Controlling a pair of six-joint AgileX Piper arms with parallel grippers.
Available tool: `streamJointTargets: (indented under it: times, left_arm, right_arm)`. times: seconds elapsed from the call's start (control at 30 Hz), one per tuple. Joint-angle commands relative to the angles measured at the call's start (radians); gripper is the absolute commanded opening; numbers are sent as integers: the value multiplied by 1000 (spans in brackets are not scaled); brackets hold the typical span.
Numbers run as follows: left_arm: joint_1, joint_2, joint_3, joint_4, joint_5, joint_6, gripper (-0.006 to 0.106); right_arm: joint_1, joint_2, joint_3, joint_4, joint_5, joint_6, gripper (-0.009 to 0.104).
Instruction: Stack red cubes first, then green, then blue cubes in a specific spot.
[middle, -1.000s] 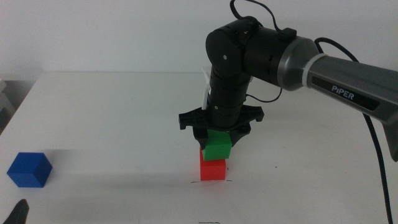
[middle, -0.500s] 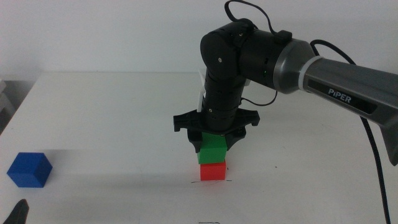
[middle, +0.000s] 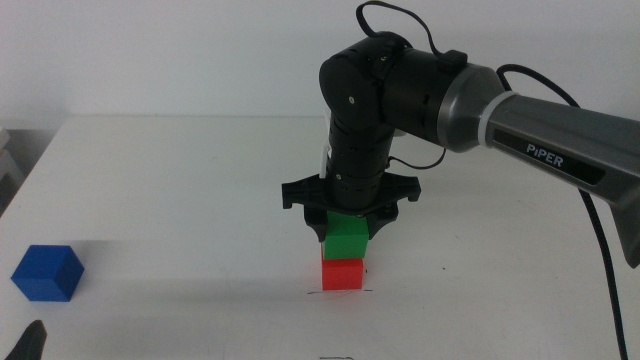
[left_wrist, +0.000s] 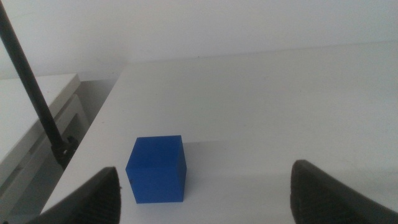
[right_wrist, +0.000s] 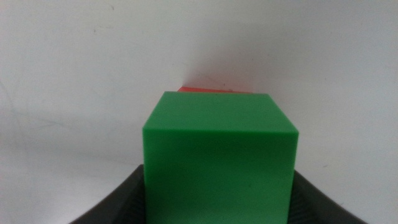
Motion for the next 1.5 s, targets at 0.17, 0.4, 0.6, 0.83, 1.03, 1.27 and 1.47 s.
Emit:
streamJointTargets:
  times: [0.17,0.4,0.6,0.83,1.03,1.27,1.47]
  left_arm:
    - [1,-23,-4,-7,-79,-6,93]
    - [1,-23,-4,-7,-79,-6,93]
    - [1,-23,-4,-7,-79,-6,93]
    - [1,-23,-4,-7,-79,-6,93]
    - [1,-23,-4,-7,-79,-6,93]
    - [1,-23,-4,-7,-79,-6,93]
    - [1,-23,-4,-7,-79,-6,93]
  right_arm:
    - [2,-61,-31,-5,63,76,-1]
    - [2,-42,-31,11,63,75,-1]
    - [2,-33,-31,15,62,64,-1]
    - [2,-33,-31,29,62,64,63]
    - [2,-65,-31,24,61,68,85]
    - [-1,-169,-31,-5,62,97,85]
    - [-21,-328,-31,-5,62,28,85]
